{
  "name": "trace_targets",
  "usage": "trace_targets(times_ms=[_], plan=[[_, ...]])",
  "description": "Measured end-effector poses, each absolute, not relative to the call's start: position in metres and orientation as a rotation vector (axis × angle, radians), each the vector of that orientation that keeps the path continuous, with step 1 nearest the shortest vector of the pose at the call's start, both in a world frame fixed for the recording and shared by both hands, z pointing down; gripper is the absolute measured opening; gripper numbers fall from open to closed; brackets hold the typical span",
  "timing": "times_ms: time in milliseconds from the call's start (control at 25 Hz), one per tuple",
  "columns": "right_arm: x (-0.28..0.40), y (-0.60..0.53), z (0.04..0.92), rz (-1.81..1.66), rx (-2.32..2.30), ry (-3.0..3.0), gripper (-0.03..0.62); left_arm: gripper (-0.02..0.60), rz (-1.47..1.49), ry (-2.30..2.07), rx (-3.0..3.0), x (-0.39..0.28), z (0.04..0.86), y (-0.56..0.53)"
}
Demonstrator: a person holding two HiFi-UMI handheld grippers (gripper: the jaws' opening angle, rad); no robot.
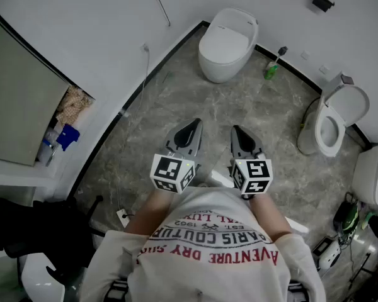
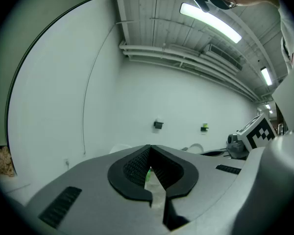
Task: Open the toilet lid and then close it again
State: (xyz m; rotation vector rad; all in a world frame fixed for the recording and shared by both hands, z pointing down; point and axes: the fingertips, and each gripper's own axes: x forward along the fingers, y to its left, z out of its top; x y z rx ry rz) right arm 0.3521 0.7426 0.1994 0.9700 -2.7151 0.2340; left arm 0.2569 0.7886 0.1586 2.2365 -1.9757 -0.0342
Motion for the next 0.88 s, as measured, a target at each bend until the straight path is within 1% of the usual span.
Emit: trace_targets(times_ms=[440, 560, 720, 880], plan=[[0.350, 0.746, 0.201, 0.291, 0.980, -2.729, 0.017, 0.008, -0.045, -1.973, 2.208, 0.250, 0.164, 0.795], [0.344, 0.747, 0.203, 0.331, 0.978, -2.740, 0.017, 0.008, -0.057, -1.988, 2.181, 0.241, 0.167, 0.798], [0.332, 0.747, 0.213, 0.301, 0.936, -2.714, 0.017, 0.008, -0.077, -2.011, 2.128, 0.224, 0.176, 0.799], [0.321, 0.729, 0.228, 0.327, 0.897, -2.685, 0.017, 0.008, -0.066, -2.020, 2.066, 0.211, 0.191, 0.787]])
